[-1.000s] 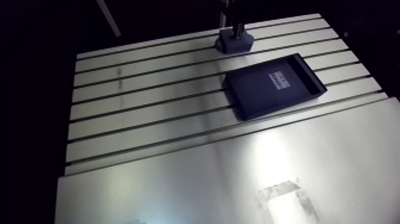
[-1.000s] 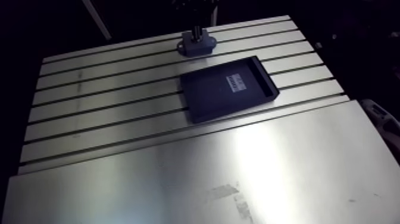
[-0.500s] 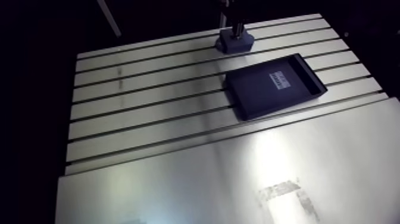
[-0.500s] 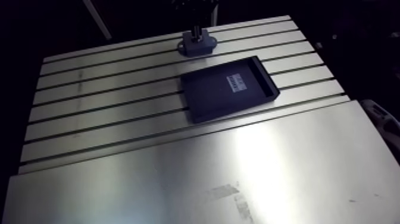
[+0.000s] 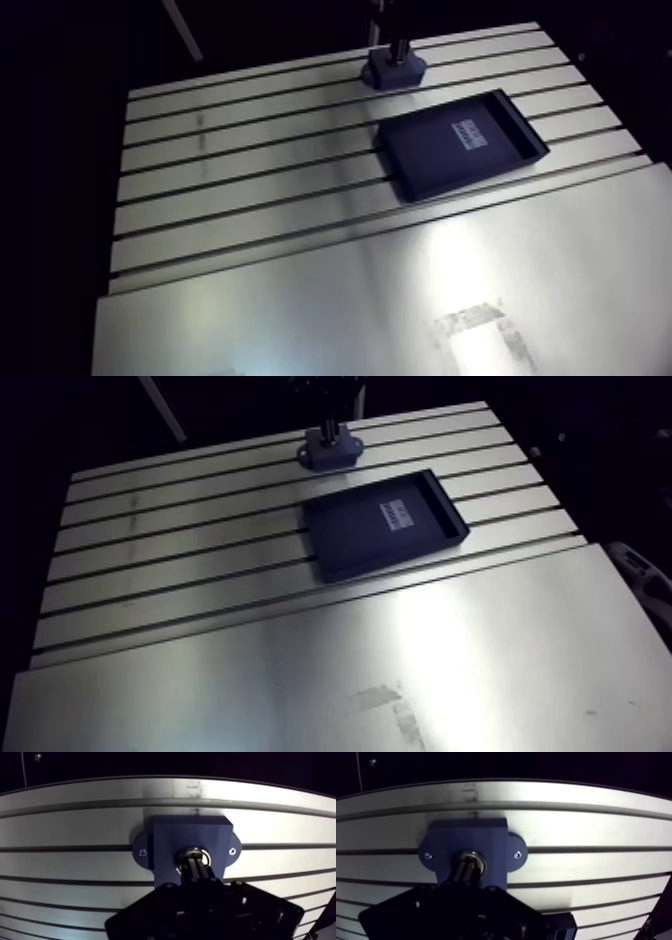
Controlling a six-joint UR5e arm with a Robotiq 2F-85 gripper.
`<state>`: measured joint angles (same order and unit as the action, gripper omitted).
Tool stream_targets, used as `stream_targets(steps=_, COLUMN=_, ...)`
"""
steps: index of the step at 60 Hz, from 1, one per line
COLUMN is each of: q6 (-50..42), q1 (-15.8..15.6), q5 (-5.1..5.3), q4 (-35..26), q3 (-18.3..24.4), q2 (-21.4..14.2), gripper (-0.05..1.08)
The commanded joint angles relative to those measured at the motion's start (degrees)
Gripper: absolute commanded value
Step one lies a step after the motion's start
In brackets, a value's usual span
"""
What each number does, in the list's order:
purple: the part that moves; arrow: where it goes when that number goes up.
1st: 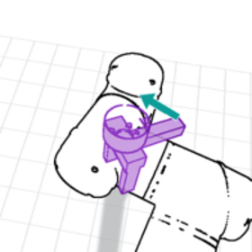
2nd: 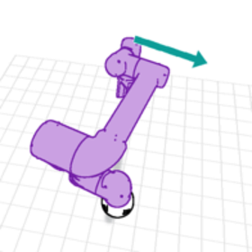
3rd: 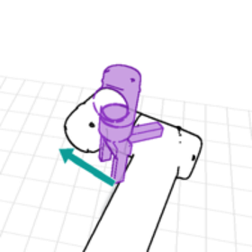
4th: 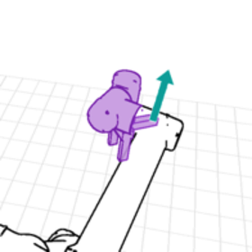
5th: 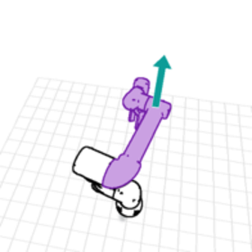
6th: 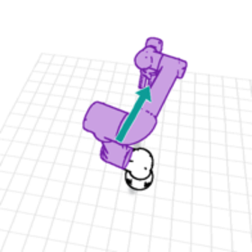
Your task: Pick up the bearing and press it into the housing until flush.
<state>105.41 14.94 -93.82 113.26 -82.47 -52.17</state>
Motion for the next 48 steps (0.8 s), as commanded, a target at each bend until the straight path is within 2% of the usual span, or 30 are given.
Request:
stream_targets(steps=1, q6=0.18, q1=0.01, q5=0.0, q4=-0.01, q3=-0.1, q2=0.02, gripper=1.01)
stream_targets(steps=48, q6=0.28, q1=-0.16, q5=0.18, q4=-0.01, q3=0.17, q2=0.1, gripper=1.01)
